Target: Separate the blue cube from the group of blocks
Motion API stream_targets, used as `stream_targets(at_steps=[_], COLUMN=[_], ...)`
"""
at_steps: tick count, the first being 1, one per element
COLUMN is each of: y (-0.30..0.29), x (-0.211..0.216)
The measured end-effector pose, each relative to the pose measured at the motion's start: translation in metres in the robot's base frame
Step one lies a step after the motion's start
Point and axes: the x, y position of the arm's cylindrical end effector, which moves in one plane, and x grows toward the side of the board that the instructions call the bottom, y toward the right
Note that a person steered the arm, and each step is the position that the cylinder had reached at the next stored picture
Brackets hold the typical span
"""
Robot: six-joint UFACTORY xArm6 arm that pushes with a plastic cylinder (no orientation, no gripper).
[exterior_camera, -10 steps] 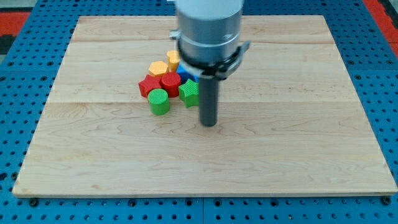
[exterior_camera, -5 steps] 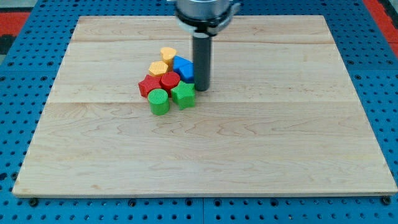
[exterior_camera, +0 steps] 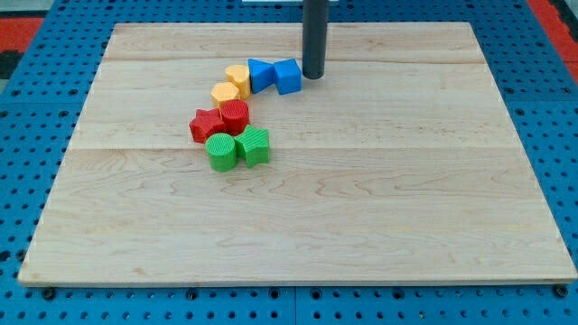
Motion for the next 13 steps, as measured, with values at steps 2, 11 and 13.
stream_targets(at_steps=[2, 11, 13], y=[-0.031, -0.2, -0.209], x=[0.03, -0.051, -0.051])
